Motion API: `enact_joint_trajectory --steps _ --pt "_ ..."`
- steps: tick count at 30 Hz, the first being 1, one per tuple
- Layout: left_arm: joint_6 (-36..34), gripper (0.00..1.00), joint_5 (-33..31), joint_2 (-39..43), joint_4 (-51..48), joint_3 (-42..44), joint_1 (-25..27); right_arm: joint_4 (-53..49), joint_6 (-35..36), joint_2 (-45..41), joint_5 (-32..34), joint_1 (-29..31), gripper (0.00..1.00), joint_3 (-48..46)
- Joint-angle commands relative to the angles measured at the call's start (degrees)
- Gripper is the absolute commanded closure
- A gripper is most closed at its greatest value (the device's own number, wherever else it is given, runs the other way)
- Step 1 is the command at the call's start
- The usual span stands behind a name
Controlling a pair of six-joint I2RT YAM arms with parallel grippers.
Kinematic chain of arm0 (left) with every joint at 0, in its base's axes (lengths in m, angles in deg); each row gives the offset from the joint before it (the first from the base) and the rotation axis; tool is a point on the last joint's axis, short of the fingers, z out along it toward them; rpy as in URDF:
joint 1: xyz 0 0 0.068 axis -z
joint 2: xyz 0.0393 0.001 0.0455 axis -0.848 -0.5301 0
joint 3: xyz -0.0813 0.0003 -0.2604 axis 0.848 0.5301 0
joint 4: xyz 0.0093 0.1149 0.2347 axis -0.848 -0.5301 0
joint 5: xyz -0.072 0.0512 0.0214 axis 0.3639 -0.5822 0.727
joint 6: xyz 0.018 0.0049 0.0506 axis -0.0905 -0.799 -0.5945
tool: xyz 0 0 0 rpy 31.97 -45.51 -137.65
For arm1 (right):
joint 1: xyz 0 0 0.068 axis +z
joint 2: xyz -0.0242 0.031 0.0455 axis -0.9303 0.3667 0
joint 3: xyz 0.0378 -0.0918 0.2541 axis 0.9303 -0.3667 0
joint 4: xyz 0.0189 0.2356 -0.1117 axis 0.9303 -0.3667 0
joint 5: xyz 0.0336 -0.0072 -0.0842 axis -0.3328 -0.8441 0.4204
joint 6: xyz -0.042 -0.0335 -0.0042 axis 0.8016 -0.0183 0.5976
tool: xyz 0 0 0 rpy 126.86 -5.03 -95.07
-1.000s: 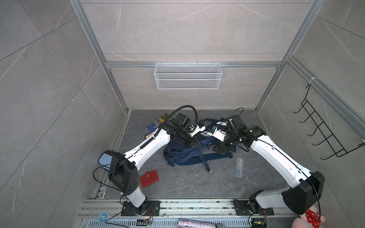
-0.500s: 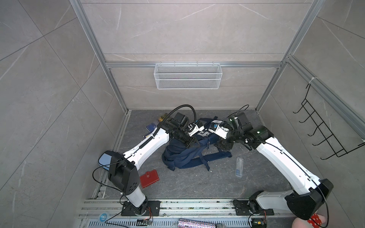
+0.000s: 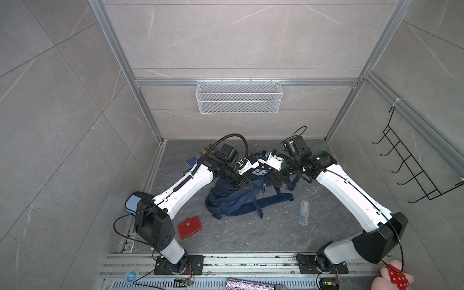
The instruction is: Pack the student bag
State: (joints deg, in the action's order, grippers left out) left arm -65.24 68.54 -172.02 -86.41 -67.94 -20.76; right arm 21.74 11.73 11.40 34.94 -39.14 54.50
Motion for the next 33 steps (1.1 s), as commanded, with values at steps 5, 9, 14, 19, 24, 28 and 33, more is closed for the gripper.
enact_joint_trajectory --steps 5,9,14,19,24,28,33 --pt "-1.9 1.00 6.0 5.7 1.2 0.4 -0.1 -3.1 -0.8 -1.5 -4.6 0.5 0.09 -3.5" --pt "-2.1 1.00 6.2 5.6 1.2 0.5 -0.4 -4.2 -0.8 -2.5 -4.2 0.4 0.10 -4.9" --pt "-1.8 1.00 6.4 5.0 1.0 -1.0 -0.6 -6.0 -1.6 -6.7 -3.6 0.4 0.12 -7.8" --pt "-0.9 1.00 7.2 4.5 2.2 -1.2 -0.6 -4.6 -2.4 -7.5 -1.5 0.5 0.21 -11.9" --pt "0.3 1.00 6.3 3.7 3.1 -1.4 -0.6 -2.4 -2.8 -5.9 -1.0 0.4 0.45 -12.1" --pt "6.1 0.81 0.0 4.5 9.4 0.3 -0.6 0.8 -4.2 -7.0 1.2 0.3 0.90 -14.1" --pt "17.7 0.28 -13.0 8.2 20.8 5.5 -0.1 4.8 -7.8 -10.2 4.0 0.1 1.00 -16.5"
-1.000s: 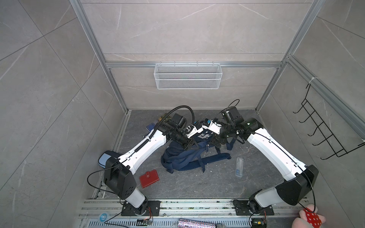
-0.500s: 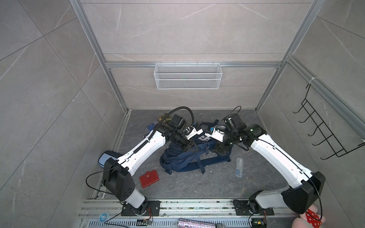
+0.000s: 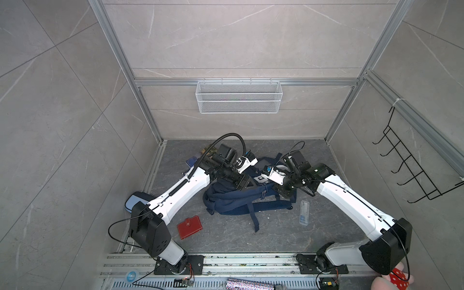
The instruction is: Pack the student bag
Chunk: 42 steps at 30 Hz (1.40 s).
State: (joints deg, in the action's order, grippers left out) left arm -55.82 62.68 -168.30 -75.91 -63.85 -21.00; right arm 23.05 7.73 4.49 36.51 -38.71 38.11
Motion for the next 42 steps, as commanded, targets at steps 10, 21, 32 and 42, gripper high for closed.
enact_joint_trajectory --steps 10,21,32,42 --pt "18.7 0.48 -23.7 18.9 20.7 15.2 16.1 -0.5 -9.1 -7.3 -3.6 -2.2 1.00 0.4" --pt "25.0 0.71 -27.5 12.6 37.1 23.1 19.3 -4.4 -9.0 -5.6 -6.1 -2.2 1.00 4.0" --pt "25.9 0.72 -29.8 10.5 39.8 26.1 21.0 -5.7 -10.1 -5.7 -8.0 -2.2 1.00 4.6" --pt "25.9 0.84 -31.0 8.6 41.6 26.1 21.0 -5.7 -10.1 -6.3 -8.7 -2.2 1.00 4.6"
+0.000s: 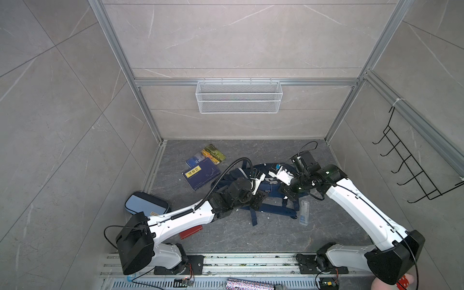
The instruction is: Pack the student bag
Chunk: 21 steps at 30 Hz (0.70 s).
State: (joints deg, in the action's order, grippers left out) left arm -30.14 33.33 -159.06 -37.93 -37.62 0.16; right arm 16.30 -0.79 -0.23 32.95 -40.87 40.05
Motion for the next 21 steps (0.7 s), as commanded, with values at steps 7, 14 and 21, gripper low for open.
enact_joint_trajectory --steps 7,14,21 --pt "0.8 1.00 -1.0 -0.6 3.9 0.1 -0.1 1.1 -1.5 -1.8 -4.6 0.0 1.00 2.4" --pt "1.1 0.84 -2.9 -0.7 4.0 0.4 0.1 1.3 -2.0 -1.8 -4.8 0.0 1.00 2.3" --pt "1.2 0.81 -7.3 -1.9 4.3 -0.6 0.1 1.5 -2.4 -2.3 -4.9 -0.1 1.00 2.0"
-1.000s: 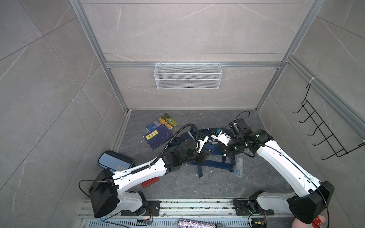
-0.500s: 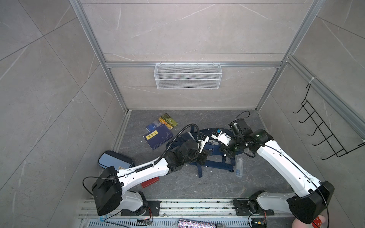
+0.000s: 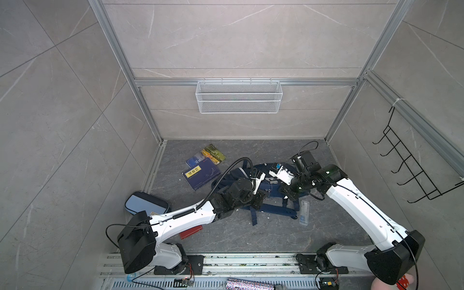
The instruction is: Pack the student bag
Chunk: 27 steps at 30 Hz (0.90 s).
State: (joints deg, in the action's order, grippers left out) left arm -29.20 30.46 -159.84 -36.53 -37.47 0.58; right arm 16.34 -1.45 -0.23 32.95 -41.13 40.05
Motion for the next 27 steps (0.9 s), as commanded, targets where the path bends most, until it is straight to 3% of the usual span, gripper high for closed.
enact_joint_trajectory --steps 1,7,16,22,27 --pt "0.1 0.83 -4.8 -1.3 2.9 -0.9 -0.2 1.5 -1.7 -2.3 -4.9 0.3 1.00 2.0" --pt "0.1 1.00 -4.8 -2.3 3.8 -1.5 -0.2 1.4 -1.8 -2.3 -4.7 0.3 1.00 2.2" --pt "0.7 1.00 -5.0 0.1 2.6 0.1 -0.1 2.9 -2.8 -2.1 1.0 0.2 1.00 1.8" --pt "2.3 1.00 -12.6 7.8 -7.7 2.0 -1.0 4.9 -2.7 -2.5 6.3 -0.6 1.00 0.3" --pt "4.0 1.00 -13.9 15.0 -12.8 6.4 -3.2 8.2 -2.7 -4.1 7.0 -1.8 1.00 -1.5"
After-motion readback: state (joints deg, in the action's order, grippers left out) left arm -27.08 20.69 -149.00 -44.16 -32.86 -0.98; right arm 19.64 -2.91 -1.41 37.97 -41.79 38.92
